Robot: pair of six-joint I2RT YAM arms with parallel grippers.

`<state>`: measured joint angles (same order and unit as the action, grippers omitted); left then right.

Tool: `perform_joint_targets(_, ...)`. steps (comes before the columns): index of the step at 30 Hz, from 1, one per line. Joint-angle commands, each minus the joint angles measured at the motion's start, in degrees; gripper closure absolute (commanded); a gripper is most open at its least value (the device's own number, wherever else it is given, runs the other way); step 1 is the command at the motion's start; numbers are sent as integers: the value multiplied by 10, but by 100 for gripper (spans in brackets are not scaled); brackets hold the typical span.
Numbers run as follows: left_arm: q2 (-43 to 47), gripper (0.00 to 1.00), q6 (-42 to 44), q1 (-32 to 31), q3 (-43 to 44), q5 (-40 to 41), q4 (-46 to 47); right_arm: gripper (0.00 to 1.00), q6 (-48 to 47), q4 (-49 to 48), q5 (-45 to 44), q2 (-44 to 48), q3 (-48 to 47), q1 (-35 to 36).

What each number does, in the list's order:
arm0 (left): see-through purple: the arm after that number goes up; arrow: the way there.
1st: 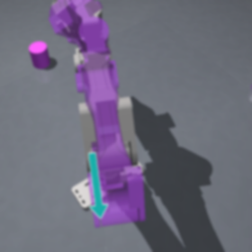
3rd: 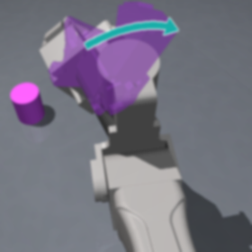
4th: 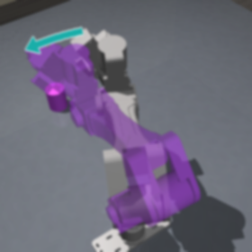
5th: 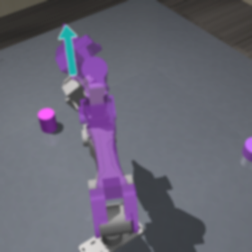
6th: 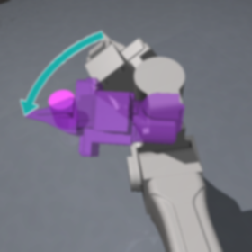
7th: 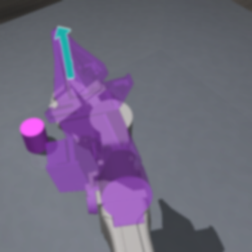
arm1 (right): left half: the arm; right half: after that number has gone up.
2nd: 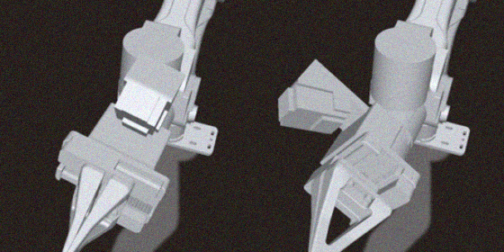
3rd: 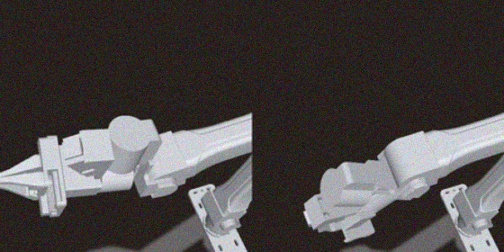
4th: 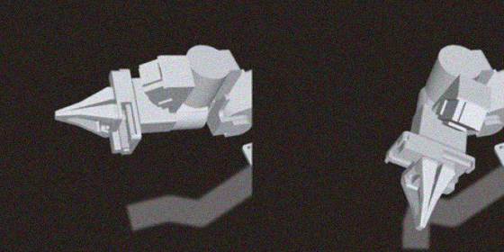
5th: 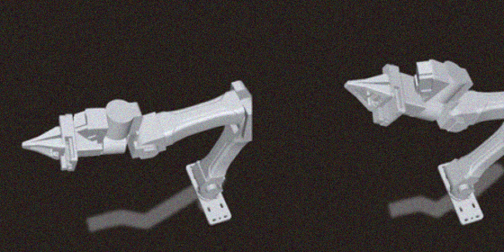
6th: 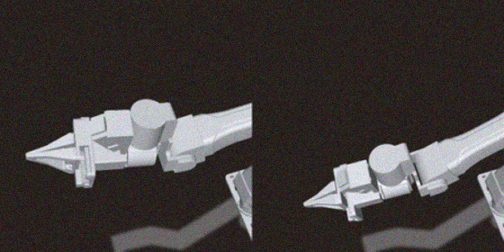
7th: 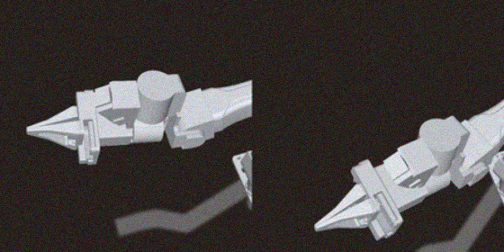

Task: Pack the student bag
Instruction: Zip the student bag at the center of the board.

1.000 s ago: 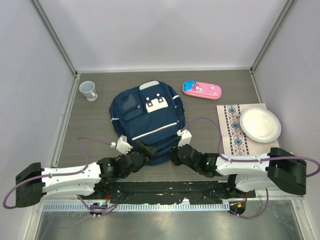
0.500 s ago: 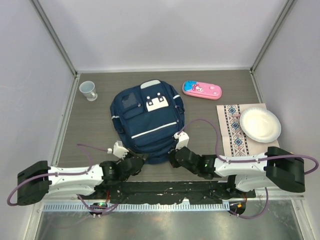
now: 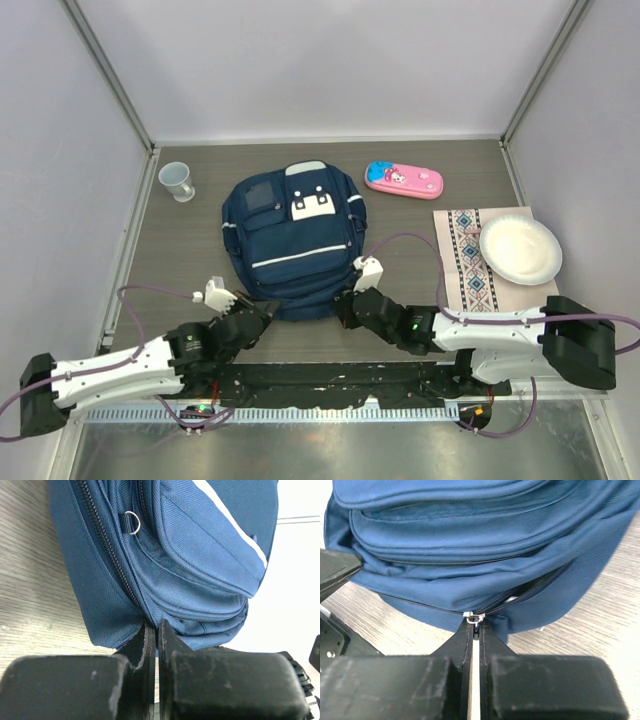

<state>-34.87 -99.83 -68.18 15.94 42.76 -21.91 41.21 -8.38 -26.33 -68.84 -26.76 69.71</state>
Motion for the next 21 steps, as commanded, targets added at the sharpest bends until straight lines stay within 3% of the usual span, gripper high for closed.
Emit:
perform_joint_targets(1, 58, 100, 75, 33, 6, 77, -145, 99, 5, 67, -62, 42, 17, -67)
perform_joint_targets(4, 85, 100, 96, 41, 9, 76, -164, 99, -1, 77, -43, 56, 23, -107)
perform_joint_targets(10, 96, 100, 157, 55, 33, 70, -182, 99, -16, 65, -15, 63, 25, -121)
perform_joint_targets(12, 93, 83, 185, 55, 48, 55, -175, 99, -12, 39, -2, 61, 36, -121)
perform_joint_targets(13, 91, 57, 192, 55, 52, 49, -171, 99, -10, 34, 14, 56, 37, -121)
perform_joint_targets(16, 80, 27, 234, 55, 74, 34, -153, 99, -7, 21, 26, 49, 43, -121)
perform_joint_targets(19, 49, 13, 292, 55, 110, 28, -139, 99, -3, 14, 31, 47, 50, -121)
perform_joint_targets(21, 25, 10, 354, 55, 148, 12, -130, 99, -1, 9, 32, 50, 56, -121)
